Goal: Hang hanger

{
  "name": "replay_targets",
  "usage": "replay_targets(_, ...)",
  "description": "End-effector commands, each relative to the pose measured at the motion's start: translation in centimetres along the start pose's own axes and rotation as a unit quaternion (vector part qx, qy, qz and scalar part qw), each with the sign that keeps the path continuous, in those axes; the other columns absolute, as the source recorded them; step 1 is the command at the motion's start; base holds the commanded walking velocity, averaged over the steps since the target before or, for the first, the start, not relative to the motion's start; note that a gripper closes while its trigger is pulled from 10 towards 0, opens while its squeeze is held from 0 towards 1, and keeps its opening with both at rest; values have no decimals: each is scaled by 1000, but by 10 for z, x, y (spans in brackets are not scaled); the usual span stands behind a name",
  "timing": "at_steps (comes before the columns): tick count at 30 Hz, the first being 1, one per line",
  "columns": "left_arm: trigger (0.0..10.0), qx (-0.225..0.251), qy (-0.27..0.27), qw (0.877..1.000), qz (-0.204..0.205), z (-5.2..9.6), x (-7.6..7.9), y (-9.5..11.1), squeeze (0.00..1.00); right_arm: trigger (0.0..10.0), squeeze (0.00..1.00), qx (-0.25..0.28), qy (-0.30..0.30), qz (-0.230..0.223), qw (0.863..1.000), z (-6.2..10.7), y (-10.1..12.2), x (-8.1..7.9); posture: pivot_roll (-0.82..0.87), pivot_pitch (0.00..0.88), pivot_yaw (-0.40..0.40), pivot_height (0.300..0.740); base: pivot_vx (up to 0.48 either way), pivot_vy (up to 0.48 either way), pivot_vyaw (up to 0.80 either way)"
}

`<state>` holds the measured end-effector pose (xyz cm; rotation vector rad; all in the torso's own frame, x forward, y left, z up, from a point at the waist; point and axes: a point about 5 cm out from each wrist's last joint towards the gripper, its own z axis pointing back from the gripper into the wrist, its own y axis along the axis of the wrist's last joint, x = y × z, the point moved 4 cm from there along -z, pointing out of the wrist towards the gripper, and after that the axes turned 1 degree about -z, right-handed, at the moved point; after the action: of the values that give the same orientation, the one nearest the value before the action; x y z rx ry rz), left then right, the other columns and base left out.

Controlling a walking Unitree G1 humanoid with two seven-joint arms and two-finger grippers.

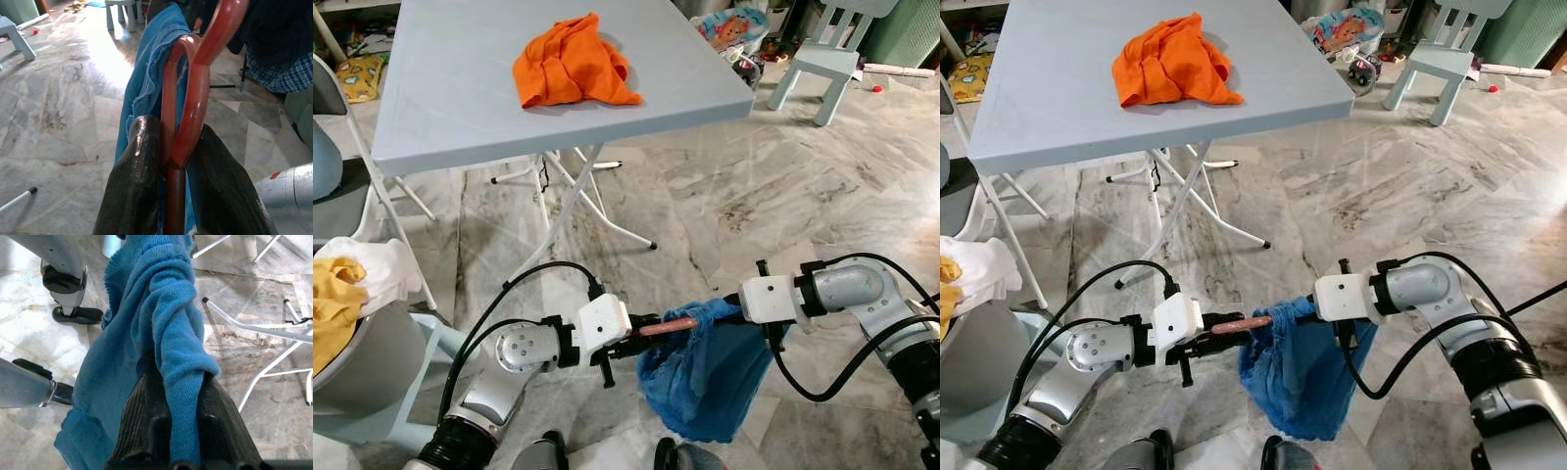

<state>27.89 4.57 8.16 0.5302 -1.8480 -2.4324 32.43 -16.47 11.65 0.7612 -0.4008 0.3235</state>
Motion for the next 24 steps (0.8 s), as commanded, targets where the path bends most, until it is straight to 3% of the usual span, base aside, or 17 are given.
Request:
replay_targets(1,0,-28,-33,999,14,0,15,-13,0,10000,0,24,-62,18,998,14,12,24,-19,163,-63,740,0,0,0)
replay_targets(13,0,-34,-28,999,15,1,13,-16,0,10000,0,28,-62,20,998,13,12,25,-19,167,-65,740,0,0,0)
replay_targets(14,0,-34,-26,999,15,1,13,-16,0,10000,651,31,-57,8,998,12,12,25,-19,167,-65,740,0,0,0)
replay_targets(15,0,-33,-25,999,14,1,13,-16,0,10000,651,32,-55,1,998,12,12,25,-19,167,-65,740,0,0,0)
replay_targets(16,0,-33,-21,999,14,1,13,-16,0,10000,1000,37,-45,-17,998,12,12,24,-19,167,-65,740,0,0,0)
replay_targets(21,0,-22,10,1000,14,1,7,-16,0,10000,1000,35,-41,-22,998,12,12,26,-15,168,-69,740,0,0,0)
replay_targets(24,0,-14,51,998,33,2,0,-18,0,10000,1000,21,-84,-10,996,14,12,41,-14,167,-69,740,0,0,0)
